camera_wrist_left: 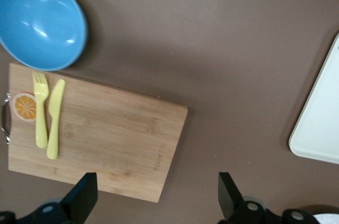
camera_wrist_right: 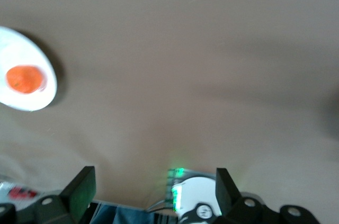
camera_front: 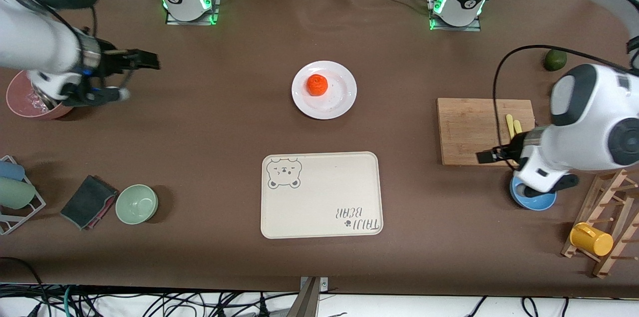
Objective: Place orange and plate with both arms
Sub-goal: 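Withdraw the left gripper while the right gripper reaches toward the plate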
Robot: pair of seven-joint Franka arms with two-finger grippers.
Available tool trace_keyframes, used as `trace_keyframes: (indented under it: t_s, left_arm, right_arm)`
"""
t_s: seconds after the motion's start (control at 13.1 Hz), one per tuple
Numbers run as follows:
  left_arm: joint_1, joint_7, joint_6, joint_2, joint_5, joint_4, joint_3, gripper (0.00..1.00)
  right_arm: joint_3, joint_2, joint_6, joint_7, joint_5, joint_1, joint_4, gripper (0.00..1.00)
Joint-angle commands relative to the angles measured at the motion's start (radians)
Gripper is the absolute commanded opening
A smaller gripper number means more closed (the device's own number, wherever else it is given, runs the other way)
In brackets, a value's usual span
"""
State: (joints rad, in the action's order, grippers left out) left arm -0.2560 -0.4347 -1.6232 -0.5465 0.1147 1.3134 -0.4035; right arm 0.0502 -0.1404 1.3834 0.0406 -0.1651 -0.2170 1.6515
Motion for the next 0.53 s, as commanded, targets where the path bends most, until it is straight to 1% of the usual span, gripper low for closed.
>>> trace_keyframes:
  t_s: [0.0,0.08,0.3,0.38,0.46]
  left_arm:
    - [-0.075,0.036,0.022,0.036,-0.003,-0.011,-0.026,1.0]
    - [-0.081,0.043,0.022,0.039,-0.004,-0.01,-0.026,1.0]
    - [-0.091,0.091,0.028,0.052,-0.003,-0.011,-0.026,1.0]
    - [-0.107,0.097,0.034,0.068,-0.006,-0.011,-0.031,1.0]
    - [-0.124,0.102,0.035,0.068,-0.026,-0.005,-0.04,1.0]
  right_arm:
    - [0.003,-0.082,0.003,0.007,-0.059,-0.054,0.042,1.0]
    - [0.003,-0.123,0.019,0.007,-0.098,-0.071,0.043,1.0]
    - [0.003,-0.235,0.083,0.004,-0.331,-0.093,0.056,1.0]
    - [0.002,-0.251,0.138,-0.01,-0.387,-0.105,0.079,1.0]
    - [-0.01,-0.263,0.207,-0.024,-0.418,-0.128,0.109,1.0]
